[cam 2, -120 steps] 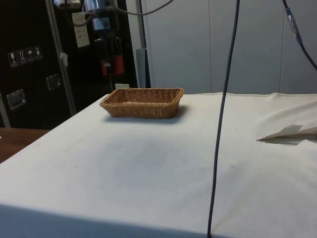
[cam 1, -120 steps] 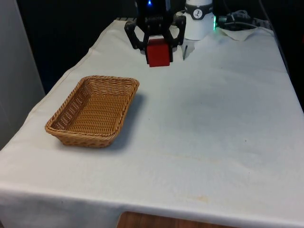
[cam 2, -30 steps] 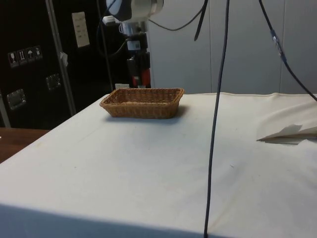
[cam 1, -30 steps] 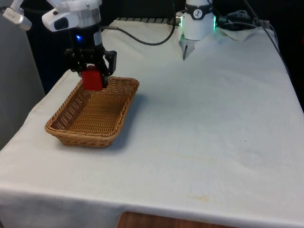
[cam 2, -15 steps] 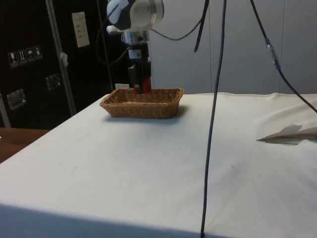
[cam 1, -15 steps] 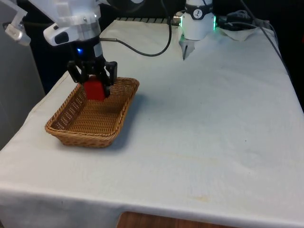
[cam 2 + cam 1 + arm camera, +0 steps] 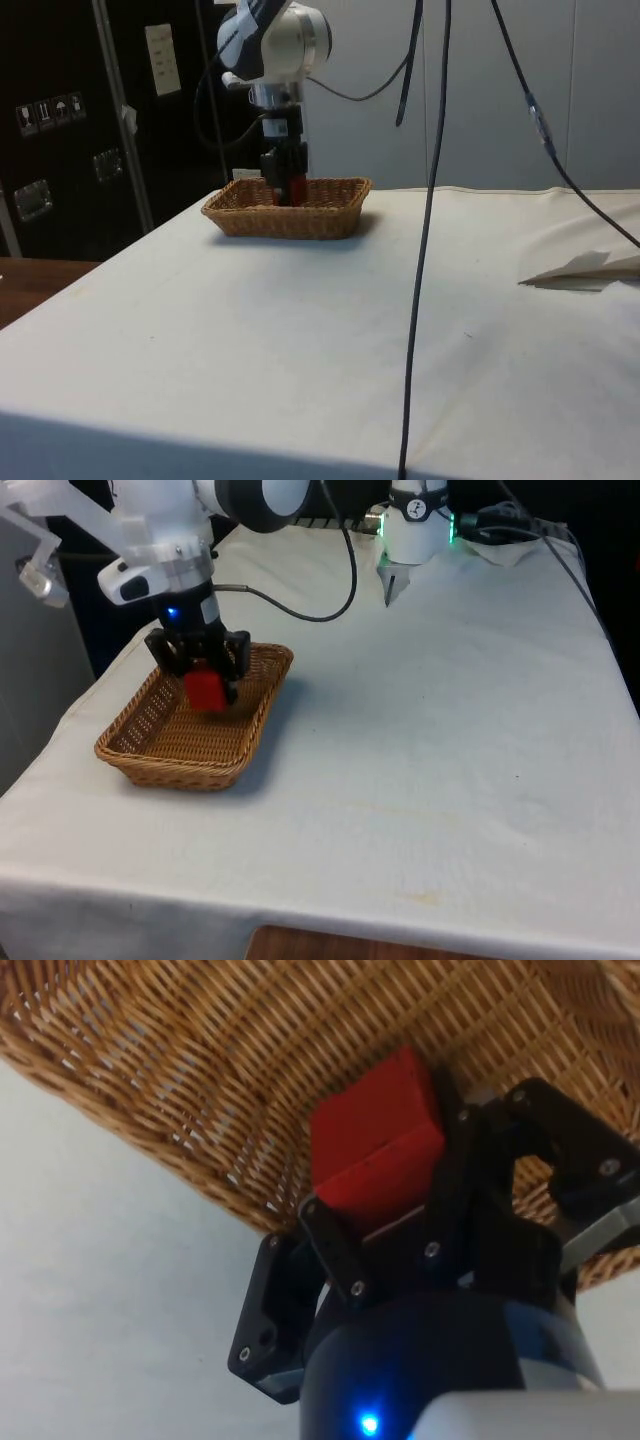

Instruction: Pick up the cube and place it into the basket.

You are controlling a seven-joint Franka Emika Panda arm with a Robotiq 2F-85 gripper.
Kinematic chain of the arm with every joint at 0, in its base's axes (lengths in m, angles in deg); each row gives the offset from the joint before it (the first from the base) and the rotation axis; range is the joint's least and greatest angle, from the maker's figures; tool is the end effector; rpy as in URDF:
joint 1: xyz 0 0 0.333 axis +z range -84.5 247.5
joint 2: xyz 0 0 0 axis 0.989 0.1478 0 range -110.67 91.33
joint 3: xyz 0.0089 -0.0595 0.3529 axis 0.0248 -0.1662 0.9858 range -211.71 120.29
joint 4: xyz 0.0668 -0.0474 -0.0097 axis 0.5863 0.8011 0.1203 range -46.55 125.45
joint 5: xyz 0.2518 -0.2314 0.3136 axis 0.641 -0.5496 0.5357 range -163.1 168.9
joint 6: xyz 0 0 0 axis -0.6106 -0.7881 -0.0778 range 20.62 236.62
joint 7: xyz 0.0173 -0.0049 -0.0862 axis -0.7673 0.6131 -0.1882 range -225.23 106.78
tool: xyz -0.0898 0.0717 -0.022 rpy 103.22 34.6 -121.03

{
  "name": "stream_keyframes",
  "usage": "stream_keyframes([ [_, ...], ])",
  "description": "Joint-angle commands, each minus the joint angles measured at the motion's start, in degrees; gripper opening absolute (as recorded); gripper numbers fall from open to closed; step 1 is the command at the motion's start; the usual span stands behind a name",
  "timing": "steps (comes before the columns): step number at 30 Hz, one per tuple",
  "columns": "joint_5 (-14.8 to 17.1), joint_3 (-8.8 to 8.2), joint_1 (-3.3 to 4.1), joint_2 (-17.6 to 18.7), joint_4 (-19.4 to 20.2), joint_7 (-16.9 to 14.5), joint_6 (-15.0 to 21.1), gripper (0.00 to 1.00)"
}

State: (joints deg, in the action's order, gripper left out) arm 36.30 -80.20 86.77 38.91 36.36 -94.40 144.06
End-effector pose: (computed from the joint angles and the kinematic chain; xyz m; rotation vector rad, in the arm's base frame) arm 0.7296 -0.2921 0.1890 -3.0835 0.1256 0.0413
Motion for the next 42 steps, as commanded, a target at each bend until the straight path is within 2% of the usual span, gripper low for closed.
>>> stream_keyframes([
  [1, 0.34, 0.34, -0.46, 0.52, -0.52, -0.17, -0.11, 0.02],
  [5, 0.97, 0.29, -0.40, 1.66, -0.97, -0.23, -0.06, 0.02],
  [6, 0.74, 0.00, -0.06, 1.26, -0.52, -0.11, 0.00, 0.02],
  [7, 0.97, 0.29, -0.40, 1.66, -0.97, -0.23, -0.06, 0.02],
  [13, 1.15, 0.06, -0.34, 2.18, -1.15, -0.17, 0.06, 0.02],
  [14, 1.15, 0.06, -0.34, 2.18, -1.09, -0.17, 0.06, 0.03],
  [15, 1.03, -0.06, -0.11, 1.95, -0.80, -0.11, 0.11, 0.08],
  [16, 1.15, 0.06, -0.34, 2.18, -1.09, -0.17, 0.11, 0.08],
  [20, 1.15, 0.06, -0.34, 2.18, -1.09, -0.17, 0.11, 0.45],
  [21, 1.15, 0.00, -0.34, 2.18, -1.09, -0.17, 0.11, 0.65],
  [24, 1.15, 0.00, -0.34, 2.18, -1.03, -0.17, 0.11, 0.94],
  [25, 1.03, -0.11, -0.11, 2.01, -0.80, -0.11, 0.06, 1.00],
  [31, 1.15, 0.00, -0.29, 2.23, -1.09, -0.17, 0.11, 1.00],
  [35, 1.03, -0.34, -0.06, 1.95, -1.03, -0.11, 0.00, 1.00],
  [42, 0.34, -2.29, 0.86, -0.34, -1.20, 0.11, -2.58, 1.00],
])
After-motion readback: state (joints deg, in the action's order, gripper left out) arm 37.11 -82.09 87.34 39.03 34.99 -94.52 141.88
